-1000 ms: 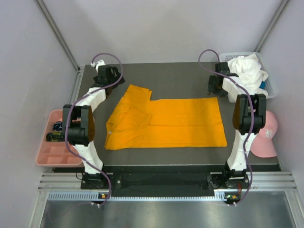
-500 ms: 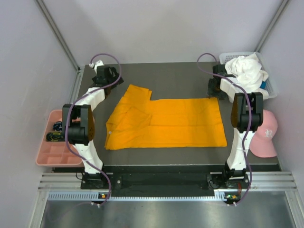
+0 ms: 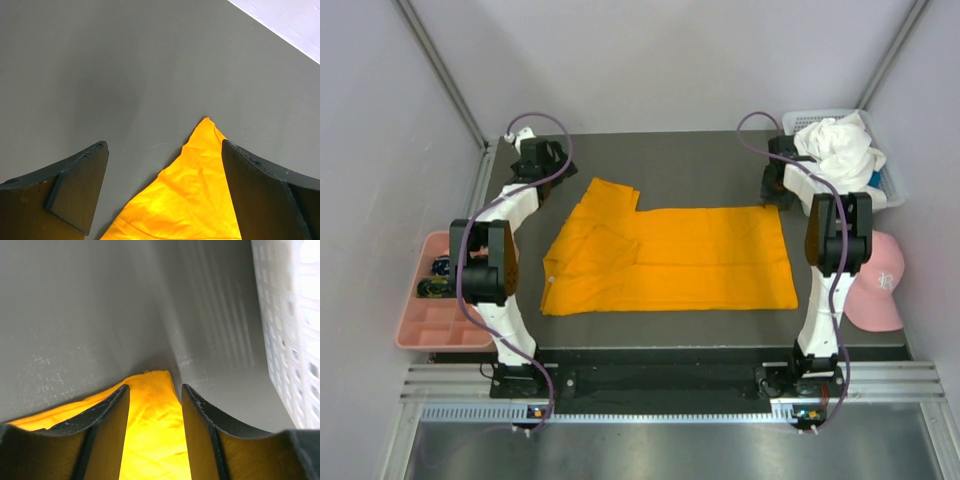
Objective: Fold and stack the t-shirts
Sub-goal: Grap the side of the flattened tshirt furthest away from the robot with both arms
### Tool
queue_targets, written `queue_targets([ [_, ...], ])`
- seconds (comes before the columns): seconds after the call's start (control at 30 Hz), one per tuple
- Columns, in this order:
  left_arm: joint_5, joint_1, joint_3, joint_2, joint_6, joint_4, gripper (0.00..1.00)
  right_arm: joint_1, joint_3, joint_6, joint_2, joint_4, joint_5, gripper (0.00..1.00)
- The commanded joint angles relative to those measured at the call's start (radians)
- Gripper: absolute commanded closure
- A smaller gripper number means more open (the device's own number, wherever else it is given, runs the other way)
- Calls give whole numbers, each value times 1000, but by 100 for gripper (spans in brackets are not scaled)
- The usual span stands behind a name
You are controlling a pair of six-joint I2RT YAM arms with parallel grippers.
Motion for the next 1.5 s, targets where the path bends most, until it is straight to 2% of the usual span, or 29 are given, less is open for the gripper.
queue_targets([
  [0.0, 9, 14, 12, 7, -13, 35, 1, -89, 23, 34, 60, -26, 72, 54],
  [0.2, 14, 20, 11, 13, -18, 29, 1, -101, 46, 40, 83, -55, 72, 56],
  [0.3, 15, 23, 11, 13, -19, 31, 1, -104, 53, 39, 91, -64, 70, 61],
  [0.33, 15, 26, 11, 12, -21, 29, 1, -104, 55, 37, 92, -66, 70, 66],
  [0.63, 21, 31, 5, 21, -16, 34, 1, -104, 56, 34, 98, -74, 63, 94],
  [0.73, 29, 32, 8, 25, -7, 35, 1, -104, 58, 31, 100, -74, 58, 100],
  [0.9, 53, 31, 21, 35, 18, 35, 1, -104, 56, 25, 102, -72, 38, 100],
  [1.03, 168, 31, 70, 88, 50, 37, 1, -104, 55, 20, 102, -69, 23, 100],
  [1.27, 250, 9, 326, 288, 116, -83, 2, -104, 49, 22, 98, -68, 8, 100],
  [1.33, 259, -6, 408, 349, 137, -133, 5, -104, 47, 24, 98, -68, 6, 100],
  [1.47, 236, -32, 450, 386, 186, -186, 11, -104, 50, 24, 97, -68, 3, 100],
])
